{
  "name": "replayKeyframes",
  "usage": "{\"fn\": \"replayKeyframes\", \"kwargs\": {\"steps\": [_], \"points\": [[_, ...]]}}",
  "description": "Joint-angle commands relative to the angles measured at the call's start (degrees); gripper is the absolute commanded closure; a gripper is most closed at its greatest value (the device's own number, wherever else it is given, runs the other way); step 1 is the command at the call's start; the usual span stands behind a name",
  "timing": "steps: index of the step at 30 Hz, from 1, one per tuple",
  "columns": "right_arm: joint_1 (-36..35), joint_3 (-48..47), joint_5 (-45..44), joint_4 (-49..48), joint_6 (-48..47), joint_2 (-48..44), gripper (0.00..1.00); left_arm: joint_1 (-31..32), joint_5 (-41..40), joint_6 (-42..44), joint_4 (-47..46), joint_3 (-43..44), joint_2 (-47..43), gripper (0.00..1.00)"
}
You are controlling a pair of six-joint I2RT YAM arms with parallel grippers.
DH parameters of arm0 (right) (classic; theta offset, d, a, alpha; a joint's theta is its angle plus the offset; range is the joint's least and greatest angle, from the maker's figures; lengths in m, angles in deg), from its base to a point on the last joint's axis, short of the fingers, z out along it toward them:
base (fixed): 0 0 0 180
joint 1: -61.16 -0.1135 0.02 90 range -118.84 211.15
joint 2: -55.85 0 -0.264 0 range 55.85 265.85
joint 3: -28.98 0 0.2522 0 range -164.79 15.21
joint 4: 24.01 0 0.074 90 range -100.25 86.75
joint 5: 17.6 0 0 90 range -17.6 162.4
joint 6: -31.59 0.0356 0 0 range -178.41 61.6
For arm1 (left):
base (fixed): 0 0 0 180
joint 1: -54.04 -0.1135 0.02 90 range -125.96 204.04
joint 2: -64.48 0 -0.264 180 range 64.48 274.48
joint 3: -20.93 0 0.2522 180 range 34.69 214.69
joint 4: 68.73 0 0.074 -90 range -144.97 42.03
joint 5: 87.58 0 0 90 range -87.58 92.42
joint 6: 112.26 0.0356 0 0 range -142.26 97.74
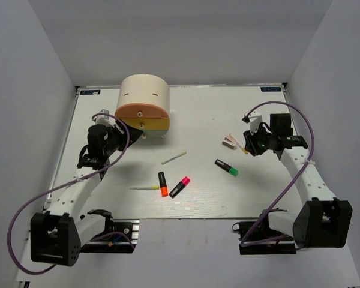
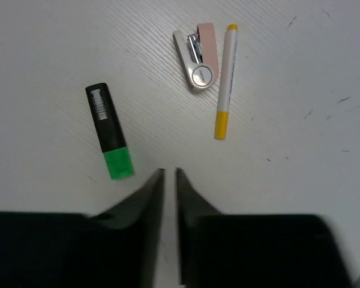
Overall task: Sort the stationery into containers
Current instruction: Open the drawer at the center of the board.
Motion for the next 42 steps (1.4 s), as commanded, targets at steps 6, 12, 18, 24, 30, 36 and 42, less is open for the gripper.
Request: {"fn": "replayKeyframes", "kwargs": {"steps": [6, 12, 18, 24, 30, 36, 42], "points": [[0.0, -1.4, 9.1, -0.9, 3.0, 1.4, 0.57, -0.4, -2.7, -2.7, -10.1, 5.6, 7.8, 0.29], [0.1, -1.9, 10.4, -1.6, 4.6, 2.9, 0.52, -0.4, -1.3, -3.9, -13.2, 7.9, 11.9, 0.31], [0.0, -1.6, 10.3, -2.7, 4.9, 3.8, 0.55, -0.4, 0.6, -4.4, -16.3, 9.7, 13.8, 0.36], [0.0, -1.5, 10.3, -3.2, 5.1, 3.9, 0.55, -0.4, 0.6, -4.4, -17.4, 10.8, 15.2, 0.39], [0.1, -1.5, 10.1, -3.4, 5.1, 4.0, 0.56, -0.4, 0.1, -5.6, -18.1, 11.4, 17.0, 0.43], [0.1, -0.9, 9.8, -3.3, 5.3, 3.6, 0.56, -0.4, -0.7, -5.6, -17.0, 12.1, 17.5, 0.51], [0.1, -0.7, 9.8, -3.2, 5.4, 3.2, 0.56, -0.4, -0.7, -6.2, -17.7, 12.6, 17.5, 0.66]]}}
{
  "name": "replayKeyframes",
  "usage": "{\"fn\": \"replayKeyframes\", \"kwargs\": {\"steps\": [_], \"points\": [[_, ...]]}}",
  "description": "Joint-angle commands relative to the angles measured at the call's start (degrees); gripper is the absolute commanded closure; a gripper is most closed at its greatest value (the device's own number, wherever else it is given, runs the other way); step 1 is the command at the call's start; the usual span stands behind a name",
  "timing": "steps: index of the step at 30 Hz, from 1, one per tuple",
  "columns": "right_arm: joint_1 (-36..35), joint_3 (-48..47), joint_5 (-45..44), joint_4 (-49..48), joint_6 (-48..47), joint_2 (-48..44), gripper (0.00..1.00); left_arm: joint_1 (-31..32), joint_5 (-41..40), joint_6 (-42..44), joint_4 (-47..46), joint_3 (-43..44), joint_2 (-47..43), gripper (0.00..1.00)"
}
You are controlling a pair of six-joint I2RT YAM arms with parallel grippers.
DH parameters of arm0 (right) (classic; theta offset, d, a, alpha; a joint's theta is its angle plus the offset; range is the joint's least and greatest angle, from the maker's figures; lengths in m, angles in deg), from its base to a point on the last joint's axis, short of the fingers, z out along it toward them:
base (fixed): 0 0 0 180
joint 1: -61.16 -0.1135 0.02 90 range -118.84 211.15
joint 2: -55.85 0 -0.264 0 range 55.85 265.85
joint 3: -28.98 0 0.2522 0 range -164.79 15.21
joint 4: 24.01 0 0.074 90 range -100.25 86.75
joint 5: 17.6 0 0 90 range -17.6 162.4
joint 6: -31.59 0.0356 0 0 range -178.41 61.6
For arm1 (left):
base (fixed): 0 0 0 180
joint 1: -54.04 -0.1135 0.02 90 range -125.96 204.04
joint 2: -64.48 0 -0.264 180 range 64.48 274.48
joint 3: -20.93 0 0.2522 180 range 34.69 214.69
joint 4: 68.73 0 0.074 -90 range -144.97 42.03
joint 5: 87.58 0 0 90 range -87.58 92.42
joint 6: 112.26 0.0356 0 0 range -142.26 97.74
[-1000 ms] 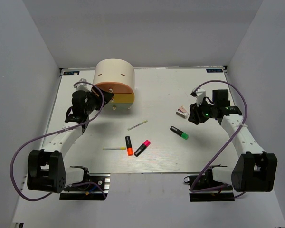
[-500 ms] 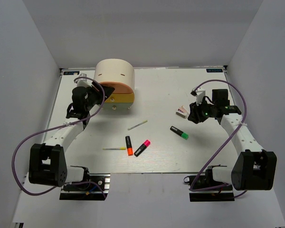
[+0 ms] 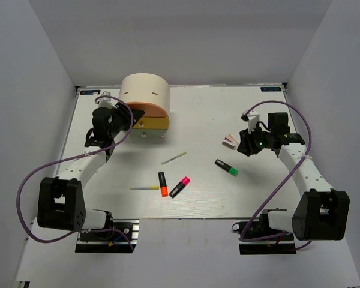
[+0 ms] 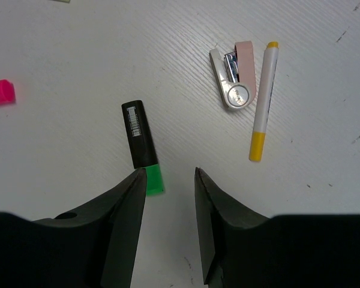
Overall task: Sort the stationery into containers
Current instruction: Open the drawer at the center of the board.
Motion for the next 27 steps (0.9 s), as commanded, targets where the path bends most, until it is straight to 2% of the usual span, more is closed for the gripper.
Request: {"fn": "replayKeyframes", "kwargs": {"steps": [1, 3, 8, 11, 21, 27], "points": [[0.2, -0.6, 1.0, -1.2, 0.8, -0.6, 0.56, -0.4, -0.9, 0.0, -1.2, 2.4, -0.4, 0.70], [0.0, -0.6, 1.0, -1.1, 0.7, -0.6, 0.56, -0.4, -0.9, 0.0, -1.2, 2.4, -0.4, 0.77], [0.1, -0.7, 1.0, -1.2, 0.3, -0.6, 0.56, -0.4, 0.3, 0.0, -1.2, 0.5, -2.7, 0.85], [0.1, -0.6, 1.1, -0.8, 0.2, -0.5, 0.52, 0.2, 1.0, 0.5, -0.6, -2.0, -5.3, 0.86], [0.1, -1.2, 2.1, -0.9, 0.2, 0.1, 0.50, 0.2, 1.5, 1.6, 5.2, -9.1, -15.0, 0.86], [-0.1, -1.5, 2.3, -0.6, 0.1, 0.9, 0.44, 0.2, 1.5, 2.1, 7.8, -10.8, -17.7, 0.86]]}}
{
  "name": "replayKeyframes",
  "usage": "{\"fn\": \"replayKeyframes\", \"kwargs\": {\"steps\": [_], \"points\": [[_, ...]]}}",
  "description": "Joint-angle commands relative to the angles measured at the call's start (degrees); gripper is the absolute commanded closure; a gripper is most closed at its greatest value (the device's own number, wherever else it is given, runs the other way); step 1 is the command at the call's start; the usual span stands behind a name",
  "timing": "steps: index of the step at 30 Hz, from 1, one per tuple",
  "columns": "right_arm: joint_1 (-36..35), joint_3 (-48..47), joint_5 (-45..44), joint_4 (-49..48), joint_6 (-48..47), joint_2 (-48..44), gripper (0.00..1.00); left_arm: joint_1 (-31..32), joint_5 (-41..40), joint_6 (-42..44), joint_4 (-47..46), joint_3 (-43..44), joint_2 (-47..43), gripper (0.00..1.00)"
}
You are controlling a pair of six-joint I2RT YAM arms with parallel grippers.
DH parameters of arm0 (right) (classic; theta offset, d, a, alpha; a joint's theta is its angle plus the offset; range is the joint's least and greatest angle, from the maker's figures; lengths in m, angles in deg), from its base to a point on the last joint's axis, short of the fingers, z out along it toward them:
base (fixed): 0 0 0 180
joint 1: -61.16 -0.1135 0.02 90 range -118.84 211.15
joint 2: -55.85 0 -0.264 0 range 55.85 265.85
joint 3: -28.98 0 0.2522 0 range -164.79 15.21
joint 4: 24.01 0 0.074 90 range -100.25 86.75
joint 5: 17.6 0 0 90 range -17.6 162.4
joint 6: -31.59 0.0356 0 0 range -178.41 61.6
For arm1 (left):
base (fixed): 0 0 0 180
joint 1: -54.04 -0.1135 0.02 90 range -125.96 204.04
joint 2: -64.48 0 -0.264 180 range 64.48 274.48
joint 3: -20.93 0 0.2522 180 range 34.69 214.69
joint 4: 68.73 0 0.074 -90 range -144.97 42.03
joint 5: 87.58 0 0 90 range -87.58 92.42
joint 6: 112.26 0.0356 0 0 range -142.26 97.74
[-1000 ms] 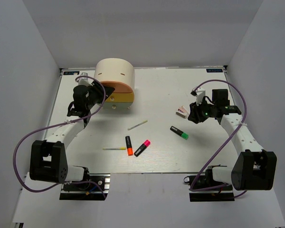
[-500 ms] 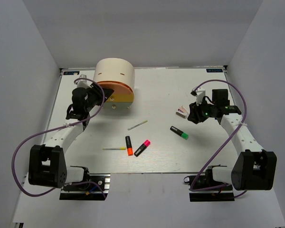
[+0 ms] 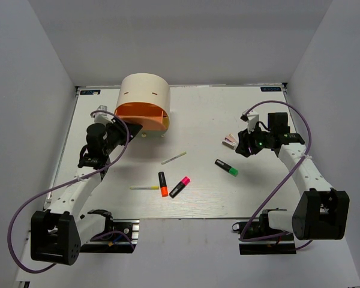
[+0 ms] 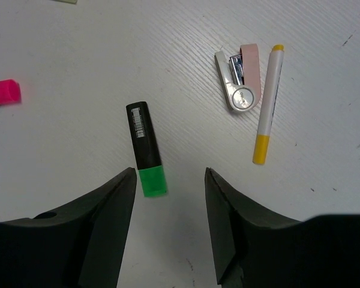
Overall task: Sort the stationery into containers
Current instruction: Open the drawer at the center of the board.
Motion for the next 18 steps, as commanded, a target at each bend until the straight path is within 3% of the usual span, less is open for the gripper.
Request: {"fn": "replayKeyframes", "kwargs": {"steps": [1, 2, 3, 6, 10, 18], "points": [[0.0, -1.7, 1.4, -0.4, 0.1, 1.0, 0.44, 0.2, 0.4, 1.1, 2.0, -0.9, -1.8, 0.83], [0.1, -1.6, 1.4, -0.3, -0.1, 1.2, 0.42, 0.2, 0.4, 1.7, 2.0, -0.9, -1.8, 0.77], [0.0, -2.0, 1.5, -0.3, -0.1, 1.6, 0.41, 0.2, 0.4, 1.8, 2.0, -0.9, -1.8, 0.55], [-0.2, -2.6, 1.7, 0.3, -0.6, 2.5, 0.39, 0.2, 0.4, 1.8, 2.0, -0.9, -1.8, 0.27], [0.0, -3.2, 1.8, 1.0, -1.5, 3.2, 0.39, 0.2, 0.4, 1.8, 2.0, -0.4, -1.2, 0.17], [-0.3, -4.0, 4.0, 1.7, -6.5, 5.1, 0.42, 0.2, 1.7, 5.3, 6.4, 0.7, -1.9, 0.13]]}}
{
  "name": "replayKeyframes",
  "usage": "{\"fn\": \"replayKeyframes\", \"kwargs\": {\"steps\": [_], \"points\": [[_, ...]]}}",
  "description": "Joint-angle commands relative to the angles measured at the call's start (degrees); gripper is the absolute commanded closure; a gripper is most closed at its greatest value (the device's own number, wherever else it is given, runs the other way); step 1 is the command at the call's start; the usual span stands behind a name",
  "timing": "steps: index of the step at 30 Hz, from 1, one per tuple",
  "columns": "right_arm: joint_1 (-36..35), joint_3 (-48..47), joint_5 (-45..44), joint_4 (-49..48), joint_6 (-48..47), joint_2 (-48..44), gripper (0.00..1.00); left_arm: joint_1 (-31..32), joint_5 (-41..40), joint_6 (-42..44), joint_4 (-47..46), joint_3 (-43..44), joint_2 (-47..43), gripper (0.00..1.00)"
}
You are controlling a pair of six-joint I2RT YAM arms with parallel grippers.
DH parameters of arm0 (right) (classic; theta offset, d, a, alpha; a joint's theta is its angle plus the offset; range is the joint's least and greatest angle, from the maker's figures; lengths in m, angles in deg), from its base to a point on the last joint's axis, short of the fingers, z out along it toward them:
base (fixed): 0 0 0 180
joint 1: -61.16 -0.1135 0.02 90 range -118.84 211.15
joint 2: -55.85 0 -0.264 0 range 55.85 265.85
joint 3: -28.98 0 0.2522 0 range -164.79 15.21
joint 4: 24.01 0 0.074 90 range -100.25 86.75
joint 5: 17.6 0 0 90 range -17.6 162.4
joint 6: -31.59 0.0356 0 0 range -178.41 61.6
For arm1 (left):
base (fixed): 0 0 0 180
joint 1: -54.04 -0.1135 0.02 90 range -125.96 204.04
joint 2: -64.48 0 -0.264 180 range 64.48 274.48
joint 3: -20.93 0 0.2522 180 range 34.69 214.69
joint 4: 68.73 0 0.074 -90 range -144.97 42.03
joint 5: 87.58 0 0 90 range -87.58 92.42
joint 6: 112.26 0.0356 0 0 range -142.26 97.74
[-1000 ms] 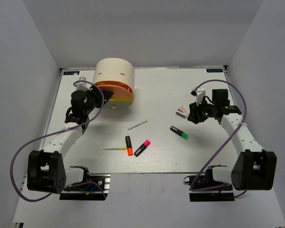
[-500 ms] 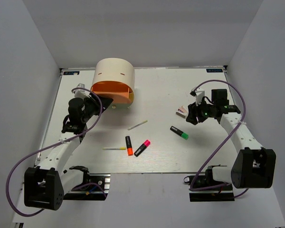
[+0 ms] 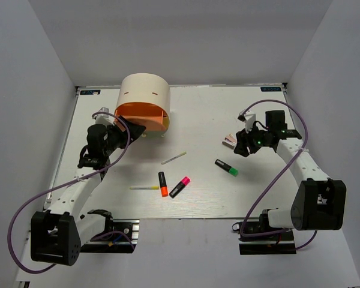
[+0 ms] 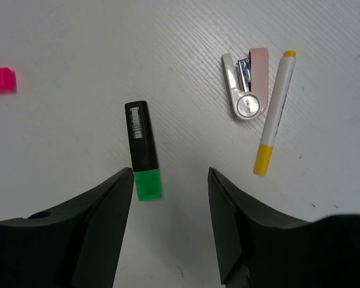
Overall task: Sort the stationery into containers
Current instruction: Open the drawer at the center of the board, then pick up the stapler from the center of the board.
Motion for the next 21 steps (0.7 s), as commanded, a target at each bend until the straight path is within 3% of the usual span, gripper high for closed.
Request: {"fn": "replayKeyframes", "kwargs": {"steps": [1, 5, 8, 16, 19, 21], "points": [[-0.3, -2.3, 1.7, 0.9, -3.8, 0.9, 0.42, 0.1, 1.4, 4.3, 5.3, 1.0, -3.2, 0.12], [-0.6, -3.3, -1.5, -1.6, -5.3, 3.8, 0.42, 0.1, 3.4, 8.6, 10.9, 1.0, -7.2, 0.07], [-0.9, -4.9, -3.2, -1.8, -6.4, 7.7, 0.35, 0.1, 4.6, 11.9, 15.8, 2.1, -9.5, 0.05], [-2.9, -10.8, -7.9, -3.0, -6.0, 15.8, 0.28, 0.1, 4.6, 12.5, 23.1, -0.5, -17.7, 0.02], [-3.9, -12.3, -8.6, -3.4, -6.1, 17.5, 0.35, 0.1, 3.5, 12.0, 24.7, -1.9, -20.9, 0.02], [-4.6, -13.3, -8.9, -4.1, -6.2, 18.8, 0.45, 0.1, 3.5, 11.4, 25.6, -2.5, -22.8, 0.02]]}}
